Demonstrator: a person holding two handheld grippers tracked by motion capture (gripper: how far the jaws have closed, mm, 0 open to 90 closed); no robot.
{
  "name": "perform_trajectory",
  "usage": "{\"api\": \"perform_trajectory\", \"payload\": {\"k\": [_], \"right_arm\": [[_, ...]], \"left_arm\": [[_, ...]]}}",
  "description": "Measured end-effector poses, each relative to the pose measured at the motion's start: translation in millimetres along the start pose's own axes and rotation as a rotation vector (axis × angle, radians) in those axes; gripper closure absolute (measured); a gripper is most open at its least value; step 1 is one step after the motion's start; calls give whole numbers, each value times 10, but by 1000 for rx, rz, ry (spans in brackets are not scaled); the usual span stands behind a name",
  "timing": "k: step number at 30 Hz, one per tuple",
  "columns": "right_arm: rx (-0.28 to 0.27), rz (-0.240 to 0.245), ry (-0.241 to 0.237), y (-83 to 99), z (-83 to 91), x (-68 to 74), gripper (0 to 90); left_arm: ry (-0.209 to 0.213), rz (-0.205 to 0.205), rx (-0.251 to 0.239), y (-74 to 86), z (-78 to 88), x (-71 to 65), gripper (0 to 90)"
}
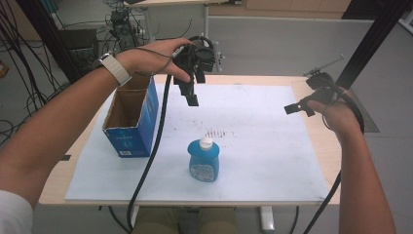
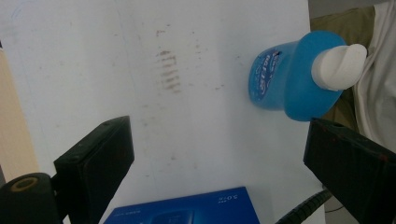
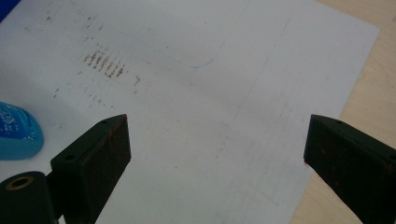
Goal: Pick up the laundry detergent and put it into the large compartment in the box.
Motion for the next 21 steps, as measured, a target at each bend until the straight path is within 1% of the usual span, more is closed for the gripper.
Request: {"api": "perform_trajectory", "payload": {"k": [5, 8, 13, 21], "right_arm": [[3, -6, -2, 10, -9, -12, 72], [2, 0, -3, 6, -14, -24, 72], [0, 2, -2, -20, -10, -34, 73], [1, 9, -4, -53, -23, -24, 72]], "left_arm": [[1, 6, 2, -7, -2, 1, 84], [3, 3, 2, -2, 2, 7, 82], [2, 11, 5, 10, 14, 9, 82], [1, 11, 5, 23, 31, 4, 82]]}}
Point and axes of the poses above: each handheld gripper's, and its own axes: z roughly backward along the jaws, y roughly out of its underside, x roughly to its left, the point moved 4 cm from there along -z, roughly forward along the jaws, and after that the axes turned 8 degrees about -y, right-handed, at the moved point
